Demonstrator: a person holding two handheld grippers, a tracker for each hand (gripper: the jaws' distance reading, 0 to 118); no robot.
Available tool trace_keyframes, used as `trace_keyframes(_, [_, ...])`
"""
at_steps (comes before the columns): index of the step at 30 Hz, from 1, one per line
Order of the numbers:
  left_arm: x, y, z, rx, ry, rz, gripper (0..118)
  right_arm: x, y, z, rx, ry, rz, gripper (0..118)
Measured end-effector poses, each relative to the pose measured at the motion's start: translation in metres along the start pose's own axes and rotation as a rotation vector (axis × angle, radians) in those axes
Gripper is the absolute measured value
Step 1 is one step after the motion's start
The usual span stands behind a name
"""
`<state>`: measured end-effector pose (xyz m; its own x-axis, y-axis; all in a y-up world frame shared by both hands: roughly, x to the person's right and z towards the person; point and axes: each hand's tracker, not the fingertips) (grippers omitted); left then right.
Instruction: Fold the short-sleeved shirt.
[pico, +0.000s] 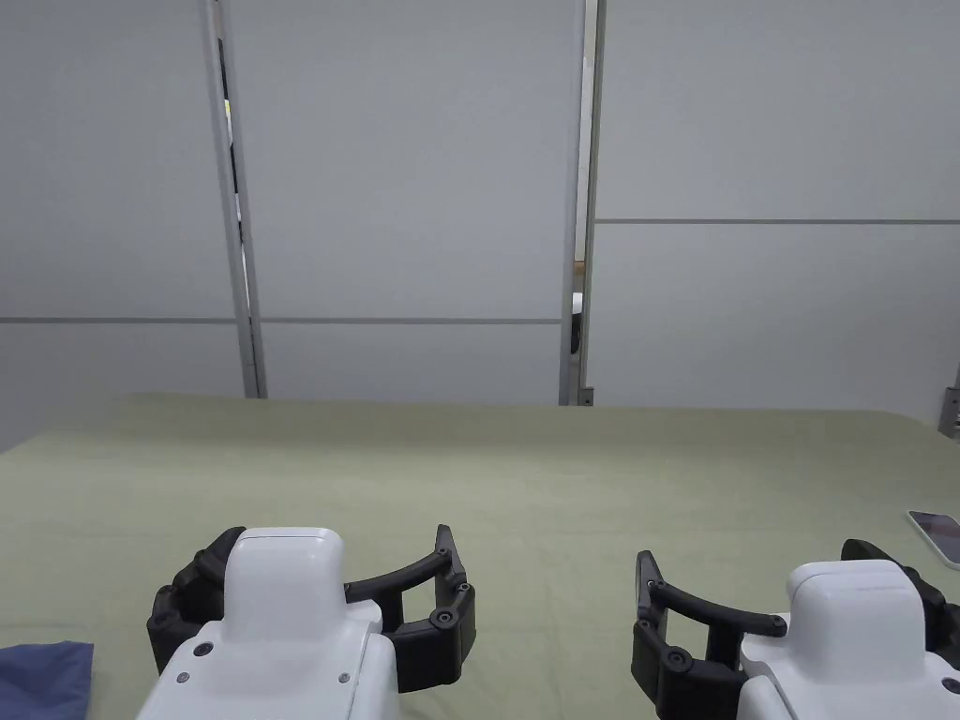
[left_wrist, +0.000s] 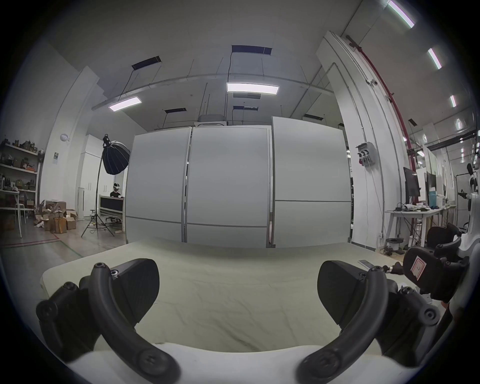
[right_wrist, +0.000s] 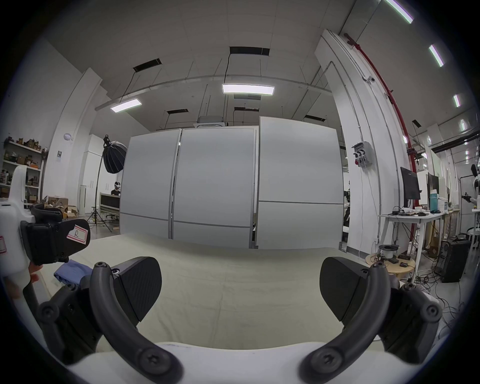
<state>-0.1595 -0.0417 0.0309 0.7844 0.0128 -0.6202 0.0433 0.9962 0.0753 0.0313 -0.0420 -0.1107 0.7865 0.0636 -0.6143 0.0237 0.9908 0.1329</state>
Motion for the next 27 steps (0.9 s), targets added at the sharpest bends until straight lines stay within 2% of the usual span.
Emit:
trace_keyframes(14, [-0.0059,0.0019,0.0011,0.029,0.024,0.005,118,0.0041,0.0025,0.0017,0.022,-0.007,-0.012,118])
trace_keyframes(27, [-0.0065,0.0025,0.0024,0.049,0.053,-0.006,118,-0.0004,0.0028,0.0025,0.025,-0.001,0.011,118])
